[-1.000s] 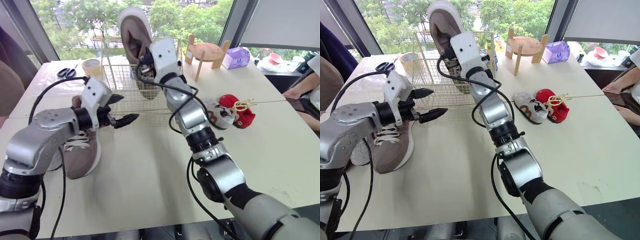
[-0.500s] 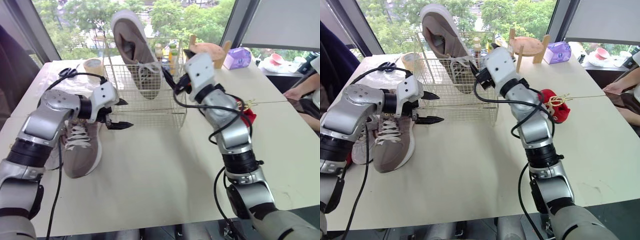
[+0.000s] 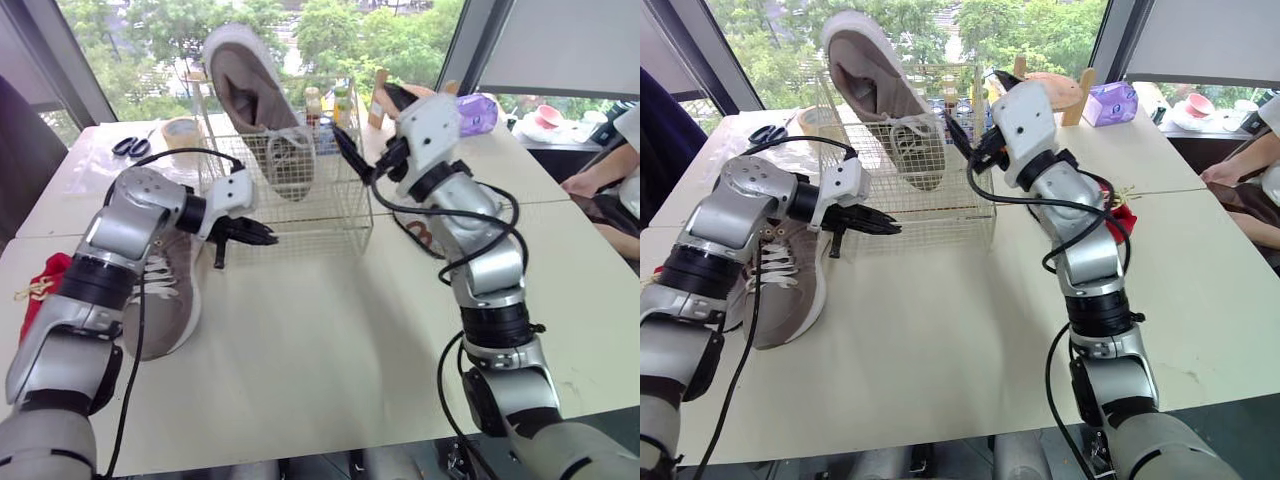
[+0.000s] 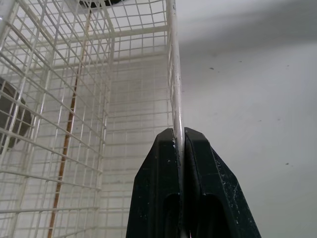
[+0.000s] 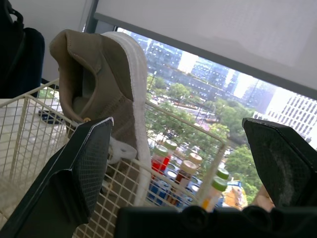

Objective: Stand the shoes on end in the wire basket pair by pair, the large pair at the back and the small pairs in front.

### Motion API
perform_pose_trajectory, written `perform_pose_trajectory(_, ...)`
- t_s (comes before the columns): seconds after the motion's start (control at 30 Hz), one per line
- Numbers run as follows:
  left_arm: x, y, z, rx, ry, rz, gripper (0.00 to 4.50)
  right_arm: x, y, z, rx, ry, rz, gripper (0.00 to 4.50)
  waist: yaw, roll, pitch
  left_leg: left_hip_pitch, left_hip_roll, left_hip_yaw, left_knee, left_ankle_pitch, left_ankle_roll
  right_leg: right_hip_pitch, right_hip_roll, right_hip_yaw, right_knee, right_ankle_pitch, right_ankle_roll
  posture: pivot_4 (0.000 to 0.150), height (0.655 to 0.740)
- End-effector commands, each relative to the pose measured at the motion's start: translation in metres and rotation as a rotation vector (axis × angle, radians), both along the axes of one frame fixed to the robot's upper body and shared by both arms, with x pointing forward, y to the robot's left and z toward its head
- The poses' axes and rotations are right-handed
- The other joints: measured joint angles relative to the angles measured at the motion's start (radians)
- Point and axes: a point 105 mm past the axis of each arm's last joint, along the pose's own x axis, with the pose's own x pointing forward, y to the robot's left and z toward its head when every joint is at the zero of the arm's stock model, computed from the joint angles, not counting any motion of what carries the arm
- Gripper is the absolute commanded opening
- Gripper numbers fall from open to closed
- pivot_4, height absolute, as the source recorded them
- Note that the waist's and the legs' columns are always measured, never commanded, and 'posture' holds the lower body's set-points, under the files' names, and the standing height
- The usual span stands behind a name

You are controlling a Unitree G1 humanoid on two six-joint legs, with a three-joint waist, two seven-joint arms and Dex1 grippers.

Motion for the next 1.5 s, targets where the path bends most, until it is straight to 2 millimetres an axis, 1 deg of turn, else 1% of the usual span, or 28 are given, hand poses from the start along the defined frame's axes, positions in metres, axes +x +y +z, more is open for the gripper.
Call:
perform_pose_trajectory(0.03,-0.025,-0.018,0.012,-0.037,0.001,-0.102,0.08,-0.001,0.02,0.014,0.013,-0.016,0.037,4.5,0.001,0.0,0.0,0.0,0.0,0.0,0.0,0.0,0.0,0.0,0.0,0.0,0.0,0.0,0.0,0.15,0.74)
perform_pose_trajectory(0.1,-0.036,-0.021,0.013,-0.043,0.003,-0.111,0.08,0.0,0.033,0.017,0.029,-0.007,0.06,4.5,0.004,0.0,0.0,-0.001,0.0,-0.001,0.0,0.0,0.0,0.0,0.0,0.0,0.001,0.0,0.0,0.15,0.74)
perform_pose_trajectory(0.23,-0.051,-0.022,0.006,-0.04,0.017,-0.093,0.08,0.006,0.062,0.017,0.055,0.042,0.088,4.5,0.001,0.0,0.0,-0.001,0.0,0.0,0.0,0.0,0.0,0.0,-0.001,0.0,0.001,0.0,0.0,0.15,0.74)
perform_pose_trajectory(0.4,-0.052,-0.023,0.003,-0.063,0.019,-0.037,0.08,0.013,0.076,0.017,0.082,0.077,0.078,4.5,0.002,0.0,0.0,-0.001,0.0,-0.001,0.0,0.0,0.0,0.0,-0.001,0.0,0.001,0.0,0.0,0.15,0.74)
perform_pose_trajectory(0.5,-0.054,-0.027,-0.001,-0.08,0.042,-0.017,0.08,0.023,0.075,0.017,0.113,0.073,0.012,4.5,0.0,0.0,0.0,0.0,-0.001,-0.001,0.0,0.0,0.0,0.0,-0.001,0.0,0.001,0.0,0.0,0.15,0.74)
perform_pose_trajectory(0.6,-0.059,-0.031,-0.006,-0.084,0.066,-0.019,0.0,0.026,0.072,0.018,0.145,0.059,-0.022,3.68,-0.001,0.0,0.0,0.0,0.0,-0.001,0.0,0.0,0.0,0.0,0.0,0.0,0.001,0.0,0.0,0.15,0.74)
perform_pose_trajectory(0.67,-0.06,-0.032,-0.008,-0.083,0.071,-0.02,0.0,0.027,0.072,0.019,0.157,0.056,-0.027,2.76,-0.001,0.0,0.0,0.0,0.0,-0.001,0.0,0.0,0.0,0.0,0.0,0.0,0.001,0.0,0.0,0.15,0.74)
perform_pose_trajectory(0.77,-0.061,-0.032,-0.01,-0.084,0.073,-0.02,0.0,0.027,0.072,0.018,0.164,0.063,-0.028,1.26,-0.001,0.0,0.0,0.0,0.0,-0.001,0.0,0.0,0.0,0.0,0.0,0.0,0.001,0.0,0.0,0.15,0.74)
perform_pose_trajectory(0.8,-0.061,-0.033,-0.01,-0.082,0.074,-0.019,0.0,0.027,0.072,0.017,0.166,0.071,-0.028,0.97,-0.001,0.0,0.0,0.0,0.0,-0.001,0.0,0.0,0.0,0.0,0.0,0.0,0.001,0.0,0.0,0.15,0.74)
perform_pose_trajectory(0.83,-0.061,-0.032,-0.011,-0.078,0.083,-0.017,0.0,0.028,0.071,0.017,0.173,0.074,-0.038,0.56,-0.001,0.0,0.0,0.0,0.0,-0.001,0.0,0.0,0.0,0.0,0.0,0.0,0.001,0.0,0.0,0.15,0.74)
perform_pose_trajectory(0.87,-0.061,-0.032,-0.012,-0.075,0.089,-0.015,0.0,0.028,0.07,0.017,0.177,0.076,-0.045,0.26,-0.001,0.001,0.0,0.0,0.0,-0.001,0.0,0.0,0.0,0.0,0.0,0.0,0.001,0.0,0.0,0.15,0.74)
perform_pose_trajectory(0.9,-0.061,-0.031,-0.013,-0.068,0.101,-0.008,0.0,0.029,0.068,0.018,0.183,0.074,-0.055,0.04,-0.001,0.001,0.0,0.0,0.0,-0.001,0.0,0.0,0.0,0.0,0.0,0.0,0.001,0.0,0.0,0.15,0.74)
perform_pose_trajectory(1.03,-0.063,-0.031,-0.021,-0.044,0.178,0.025,0.0,0.028,0.044,0.038,0.291,0.028,-0.149,0.04,-0.001,0.001,0.0,0.001,0.0,-0.001,0.0,0.0,0.0,0.0,0.0,0.0,0.002,0.0,0.0,0.15,0.74)
perform_pose_trajectory(1.1,-0.065,-0.031,-0.028,-0.015,0.209,0.047,0.0,0.027,0.034,0.041,0.32,0.019,-0.185,0.04,-0.001,0.001,0.0,0.0,0.0,-0.001,0.0,0.0,0.0,0.0,0.0,0.0,0.002,0.0,0.0,0.15,0.74)
perform_pose_trajectory(1.2,-0.067,-0.033,-0.032,-0.005,0.25,0.063,0.0,0.025,0.021,0.043,0.342,0.016,-0.227,0.04,0.0,0.001,0.0,0.0,0.0,-0.001,0.0,0.0,0.0,0.0,0.0,0.0,0.002,0.0,0.0,0.15,0.74)
perform_pose_trajectory(1.4,-0.071,-0.036,-0.036,-0.013,0.293,0.078,0.0,0.025,-0.013,0.039,0.408,0.001,-0.351,0.04,0.005,0.0,0.0,0.0,-0.001,-0.001,0.0,0.0,0.0,0.001,0.0,0.0,0.002,0.0,0.0,0.15,0.74)
perform_pose_trajectory(1.5,-0.071,-0.036,-0.038,-0.016,0.303,0.089,0.0,0.019,-0.024,0.042,0.434,-0.035,-0.383,0.04,0.007,0.0,0.0,0.0,-0.001,-0.001,0.0,0.0,0.0,0.001,-0.001,0.0,0.002,0.0,0.0,0.15,0.74)
